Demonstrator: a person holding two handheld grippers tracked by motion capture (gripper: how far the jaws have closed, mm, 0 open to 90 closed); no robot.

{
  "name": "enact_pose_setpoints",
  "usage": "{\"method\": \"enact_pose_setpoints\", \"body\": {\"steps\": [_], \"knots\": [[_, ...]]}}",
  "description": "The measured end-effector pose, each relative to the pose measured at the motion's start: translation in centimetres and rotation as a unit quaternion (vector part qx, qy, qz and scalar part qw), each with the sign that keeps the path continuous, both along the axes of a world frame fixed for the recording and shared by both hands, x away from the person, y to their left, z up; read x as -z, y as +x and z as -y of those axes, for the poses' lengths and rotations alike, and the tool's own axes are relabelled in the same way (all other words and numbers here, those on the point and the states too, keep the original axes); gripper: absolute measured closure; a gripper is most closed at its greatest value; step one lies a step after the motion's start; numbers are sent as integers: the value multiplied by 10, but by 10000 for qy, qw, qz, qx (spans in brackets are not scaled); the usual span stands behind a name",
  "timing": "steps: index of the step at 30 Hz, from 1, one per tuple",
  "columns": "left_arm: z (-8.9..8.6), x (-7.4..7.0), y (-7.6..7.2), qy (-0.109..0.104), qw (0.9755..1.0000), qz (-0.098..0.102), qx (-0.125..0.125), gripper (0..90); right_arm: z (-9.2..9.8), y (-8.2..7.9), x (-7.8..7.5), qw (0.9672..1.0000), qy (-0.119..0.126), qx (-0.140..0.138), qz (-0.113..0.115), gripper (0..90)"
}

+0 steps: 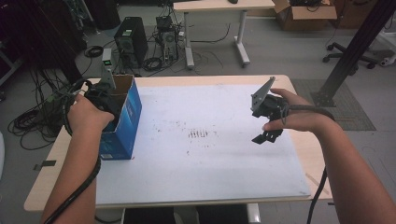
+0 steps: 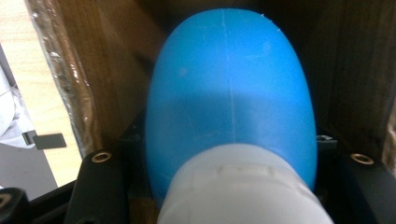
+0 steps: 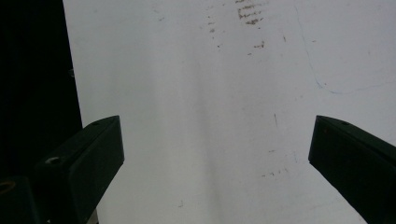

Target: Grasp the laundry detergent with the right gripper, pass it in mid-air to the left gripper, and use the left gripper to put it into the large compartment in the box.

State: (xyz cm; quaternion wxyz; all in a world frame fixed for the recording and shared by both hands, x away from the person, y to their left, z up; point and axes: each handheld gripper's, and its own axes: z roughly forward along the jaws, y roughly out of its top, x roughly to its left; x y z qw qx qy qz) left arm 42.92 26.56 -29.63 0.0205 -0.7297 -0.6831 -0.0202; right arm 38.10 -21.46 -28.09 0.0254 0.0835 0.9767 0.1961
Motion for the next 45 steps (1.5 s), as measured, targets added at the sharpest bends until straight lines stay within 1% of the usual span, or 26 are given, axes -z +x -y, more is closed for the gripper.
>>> {"method": "enact_pose_setpoints", "body": {"steps": [7,9,11,19,21,23,25,33,36,38,41,43,45], "knots": [[-2,1,-1,-39,10000,10,-7,384,0,0,1,10000,-10,-9,-6,36],[-4,1,-2,-59,10000,20,0,383,0,0,1,10000,-10,1,45,35],[-4,2,-2,-71,10000,35,-13,383,1,0,0,10000,6,26,50,35],[-3,2,-1,-49,10000,16,15,379,2,-1,0,10000,-4,39,53,35],[-4,2,-2,-61,10000,30,20,378,2,0,0,9999,-16,24,105,34],[-5,2,-2,-74,10000,35,4,376,3,0,1,9999,-43,41,84,35],[-7,1,-2,-88,9999,66,-4,372,4,1,2,9999,-41,80,75,35],[-5,1,-2,-145,9999,37,3,334,5,1,3,9999,-44,92,68,35],[-4,-2,-2,-111,9999,41,12,325,4,1,2,9999,-20,91,74,35],[-4,-4,-3,-132,9999,32,9,316,4,1,2,9999,-25,98,76,35],[-3,-9,-3,-121,9999,61,22,307,4,1,2,9999,-22,96,74,35],[-3,-13,-4,-153,9998,89,26,297,4,1,3,9999,-19,91,73,35],[-2,-17,-4,-65,9999,91,36,280,4,1,3,9999,-27,84,101,34]]}}
